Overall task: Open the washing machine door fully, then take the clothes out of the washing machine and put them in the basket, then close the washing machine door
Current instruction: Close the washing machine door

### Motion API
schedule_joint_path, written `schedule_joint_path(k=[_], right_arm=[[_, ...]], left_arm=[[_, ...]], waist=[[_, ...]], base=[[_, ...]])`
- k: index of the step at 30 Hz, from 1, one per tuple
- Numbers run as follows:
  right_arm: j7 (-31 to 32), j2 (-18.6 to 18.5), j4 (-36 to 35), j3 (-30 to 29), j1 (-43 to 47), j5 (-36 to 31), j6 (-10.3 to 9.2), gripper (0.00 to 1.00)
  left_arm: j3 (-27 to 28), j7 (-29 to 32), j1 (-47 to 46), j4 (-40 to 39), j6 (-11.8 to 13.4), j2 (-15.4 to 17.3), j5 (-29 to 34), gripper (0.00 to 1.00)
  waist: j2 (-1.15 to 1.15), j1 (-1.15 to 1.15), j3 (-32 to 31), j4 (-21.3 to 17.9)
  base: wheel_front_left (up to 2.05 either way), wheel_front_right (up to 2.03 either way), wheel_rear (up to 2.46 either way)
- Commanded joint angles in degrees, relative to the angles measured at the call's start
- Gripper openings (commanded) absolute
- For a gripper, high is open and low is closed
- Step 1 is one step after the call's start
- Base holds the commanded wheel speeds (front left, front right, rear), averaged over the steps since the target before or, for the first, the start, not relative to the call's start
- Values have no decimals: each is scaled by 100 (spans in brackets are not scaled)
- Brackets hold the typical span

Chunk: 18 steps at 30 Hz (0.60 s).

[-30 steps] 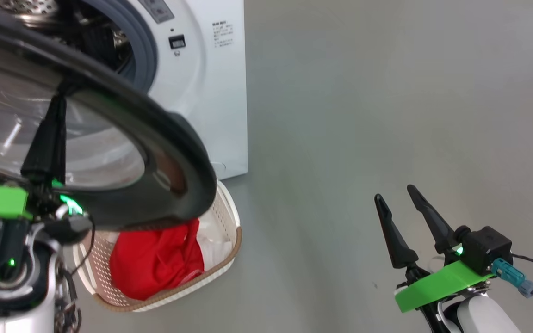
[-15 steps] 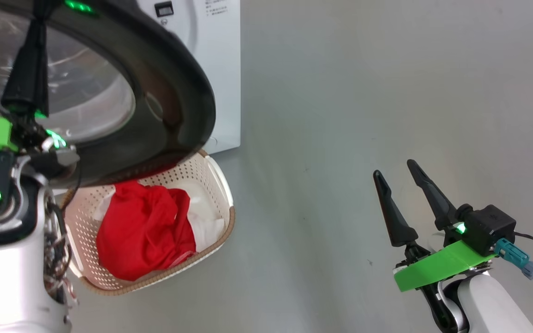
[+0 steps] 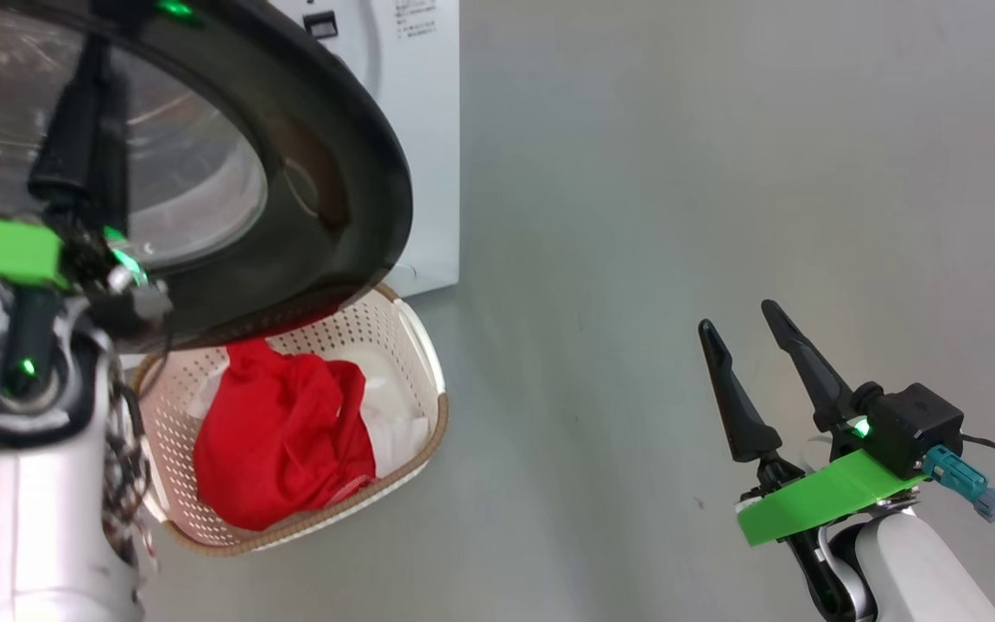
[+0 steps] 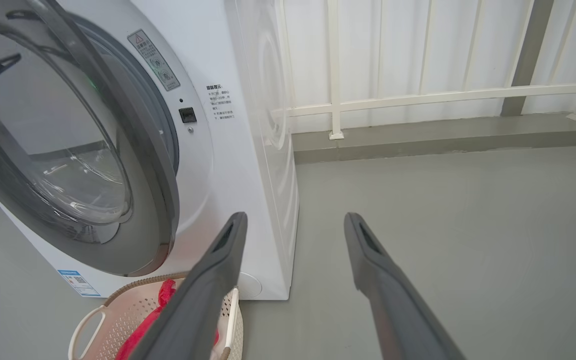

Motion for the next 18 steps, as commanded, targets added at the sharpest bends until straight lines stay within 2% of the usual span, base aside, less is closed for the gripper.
schedule_joint_path(k=[1, 7, 14, 18], right_arm=[[-36, -32, -112, 69, -64, -44, 36, 100], [-36, -63, -68, 83, 45, -25, 36, 100], [-36, -92, -19, 73, 211, 7, 36, 100], [-36, -131, 21, 62, 323, 25, 36, 100]], left_arm=[[88, 35, 230, -80, -70, 218, 89, 100], [127, -70, 814, -21, -212, 251, 225, 100], [-18, -93, 1692, -45, -466, 453, 609, 100], [-33, -364, 2292, -98, -547, 537, 945, 100]], waist=[[0, 0, -164, 90], [0, 0, -494, 231], [0, 0, -931, 332], [0, 0, -1211, 368]], base=[[0, 0, 0], [0, 0, 0], [0, 0, 0], [0, 0, 0]])
